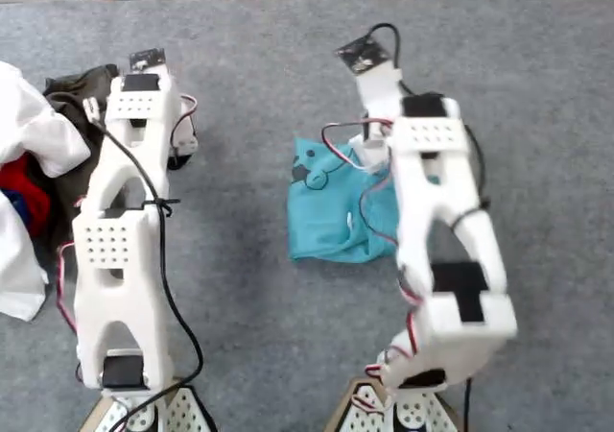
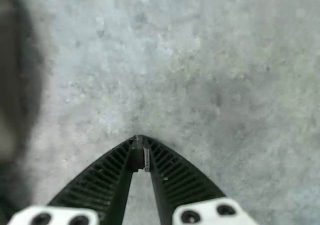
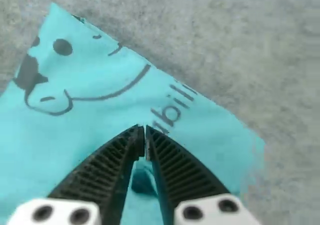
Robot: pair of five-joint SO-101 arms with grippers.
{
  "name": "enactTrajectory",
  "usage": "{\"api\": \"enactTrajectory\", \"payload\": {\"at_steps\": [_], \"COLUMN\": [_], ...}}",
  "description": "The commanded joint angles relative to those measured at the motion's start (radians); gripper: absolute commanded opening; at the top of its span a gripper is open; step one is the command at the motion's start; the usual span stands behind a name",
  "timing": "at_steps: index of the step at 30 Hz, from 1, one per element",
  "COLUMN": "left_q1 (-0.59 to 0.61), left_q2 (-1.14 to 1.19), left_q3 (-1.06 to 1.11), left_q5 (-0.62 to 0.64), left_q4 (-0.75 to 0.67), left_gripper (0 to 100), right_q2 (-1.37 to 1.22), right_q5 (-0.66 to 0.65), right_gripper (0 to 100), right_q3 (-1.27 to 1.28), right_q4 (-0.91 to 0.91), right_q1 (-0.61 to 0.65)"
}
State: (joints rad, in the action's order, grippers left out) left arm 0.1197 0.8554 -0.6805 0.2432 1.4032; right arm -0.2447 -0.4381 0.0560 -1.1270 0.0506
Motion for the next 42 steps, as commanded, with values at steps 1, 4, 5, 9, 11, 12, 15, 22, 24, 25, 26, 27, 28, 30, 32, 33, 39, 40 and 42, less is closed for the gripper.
{"api": "enactTrajectory", "payload": {"at_steps": [1, 4, 5, 9, 11, 12, 15, 22, 24, 25, 26, 27, 28, 30, 32, 33, 39, 40, 42], "left_q1": [0.027, 0.024, 0.022, 0.013, 0.004, -0.002, -0.016, -0.016, -0.016, -0.016, -0.016, -0.016, -0.015, -0.015, -0.015, -0.015, -0.015, -0.015, -0.015], "left_q2": [-0.02, -0.011, -0.011, -0.011, -0.011, -0.011, -0.011, -0.009, -0.009, -0.009, -0.009, -0.009, -0.009, -0.009, -0.009, -0.009, -0.009, -0.009, -0.009], "left_q3": [-0.002, -0.025, -0.031, -0.031, -0.031, -0.031, -0.031, -0.031, -0.031, -0.028, -0.027, -0.027, -0.027, -0.027, -0.025, -0.025, -0.024, -0.024, -0.024], "left_q5": [-0.012, -0.012, -0.012, -0.012, -0.012, -0.012, -0.012, -0.012, -0.012, -0.012, -0.012, -0.012, -0.012, -0.012, -0.012, -0.012, -0.012, -0.012, -0.012], "left_q4": [-0.035, -0.034, -0.035, -0.035, -0.035, -0.037, -0.037, -0.037, -0.037, -0.037, -0.037, -0.037, -0.037, -0.037, -0.037, -0.037, -0.037, -0.037, -0.034], "left_gripper": [3, 3, 3, 3, 3, 3, 3, 3, 3, 3, 3, 3, 3, 3, 3, 3, 3, 3, 3], "right_q2": [-0.142, -0.245, -0.271, -0.335, -0.338, -0.337, -0.335, -0.295, -0.248, -0.222, -0.2, -0.18, -0.165, -0.15, -0.148, -0.148, -0.14, -0.14, -0.14], "right_q5": [-0.003, -0.003, -0.003, -0.003, -0.003, -0.003, -0.003, -0.003, -0.003, -0.003, -0.003, -0.005, -0.006, -0.005, -0.006, -0.009, -0.009, -0.006, -0.005], "right_gripper": [1.5, 1.5, 1.5, 1.5, 1.5, 1.5, 1.5, 1.4, 1.4, 1.4, 1.4, 1.4, 1.4, 1.4, 1.4, 1.4, 1.4, 1.4, 1.4], "right_q3": [-0.159, -0.269, -0.303, -0.403, -0.424, -0.433, -0.453, -0.475, -0.475, -0.473, -0.472, -0.472, -0.472, -0.472, -0.47, -0.464, -0.331, -0.323, -0.325], "right_q4": [-0.028, -0.123, -0.163, -0.308, -0.347, -0.359, -0.376, -0.416, -0.416, -0.416, -0.416, -0.422, -0.43, -0.451, -0.48, -0.493, -0.434, -0.423, -0.413], "right_q1": [0.023, 0.021, 0.02, 0.015, 0.006, -0.003, -0.031, -0.06, -0.061, -0.061, -0.057, -0.054, -0.052, -0.052, -0.058, -0.06, -0.054, -0.051, -0.028]}}
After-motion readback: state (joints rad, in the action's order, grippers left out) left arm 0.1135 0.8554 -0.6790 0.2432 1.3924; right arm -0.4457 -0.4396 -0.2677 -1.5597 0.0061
